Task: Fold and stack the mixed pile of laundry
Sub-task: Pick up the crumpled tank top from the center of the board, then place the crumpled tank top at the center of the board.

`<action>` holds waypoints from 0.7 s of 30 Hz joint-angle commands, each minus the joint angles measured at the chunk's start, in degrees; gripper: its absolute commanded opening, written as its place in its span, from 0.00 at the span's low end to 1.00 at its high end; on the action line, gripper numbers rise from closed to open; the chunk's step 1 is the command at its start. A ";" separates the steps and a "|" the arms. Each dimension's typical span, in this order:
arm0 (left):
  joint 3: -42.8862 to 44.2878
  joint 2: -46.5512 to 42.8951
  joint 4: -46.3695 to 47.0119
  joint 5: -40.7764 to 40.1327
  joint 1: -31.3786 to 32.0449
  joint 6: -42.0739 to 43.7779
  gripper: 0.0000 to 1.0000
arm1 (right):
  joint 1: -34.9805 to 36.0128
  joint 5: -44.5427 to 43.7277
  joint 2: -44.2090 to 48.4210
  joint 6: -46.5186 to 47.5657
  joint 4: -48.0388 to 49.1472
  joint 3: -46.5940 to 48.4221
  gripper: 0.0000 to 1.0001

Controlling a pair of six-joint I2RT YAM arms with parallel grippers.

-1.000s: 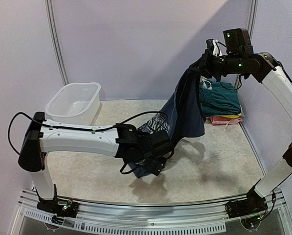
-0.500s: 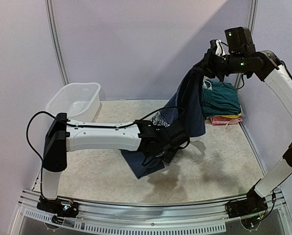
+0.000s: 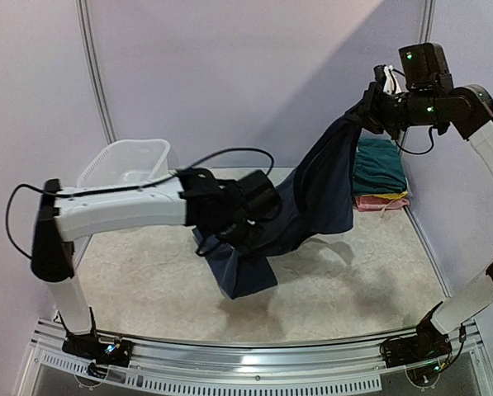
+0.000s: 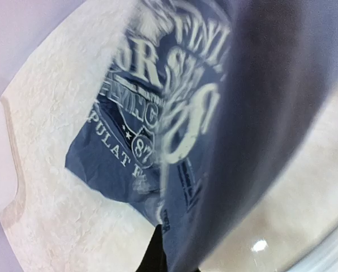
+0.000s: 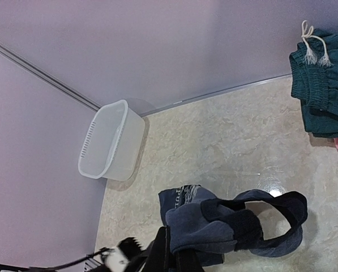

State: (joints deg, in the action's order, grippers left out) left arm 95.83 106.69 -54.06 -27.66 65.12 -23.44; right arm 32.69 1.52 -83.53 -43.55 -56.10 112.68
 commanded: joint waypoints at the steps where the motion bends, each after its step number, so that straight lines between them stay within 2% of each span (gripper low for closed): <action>1: 2.59 -12.68 -12.98 15.39 -3.32 5.69 0.00 | 0.29 -5.29 4.06 2.72 -4.12 2.73 0.00; 5: 10.15 -16.14 -19.18 31.79 -7.32 8.31 0.00 | 0.29 -11.71 4.12 3.54 -13.85 7.16 0.00; 8: 12.63 -14.63 -17.45 43.05 -10.62 10.25 0.00 | -0.10 -16.53 3.28 3.77 -19.63 5.60 0.00; 11: 11.93 -8.45 -13.10 56.01 -13.92 11.33 0.00 | -2.75 -16.83 2.53 4.49 -22.13 0.13 0.00; 13: 13.06 -2.02 -11.43 60.93 -14.83 11.86 0.01 | -5.88 -15.94 2.73 5.01 -21.64 -5.32 0.00; 15: 16.78 6.97 -11.79 61.71 -15.11 12.13 0.01 | -9.80 -13.35 3.81 6.13 -18.80 -12.19 0.00; 21: 31.09 27.49 -14.37 52.54 -15.70 8.45 0.03 | -16.88 -3.59 4.71 10.42 -6.84 -30.04 0.00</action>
State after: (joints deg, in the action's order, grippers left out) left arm 119.46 125.97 -65.76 26.41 50.72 -13.08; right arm 18.26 -8.27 -79.29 -36.75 -70.39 89.34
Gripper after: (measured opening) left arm 0.024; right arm 0.023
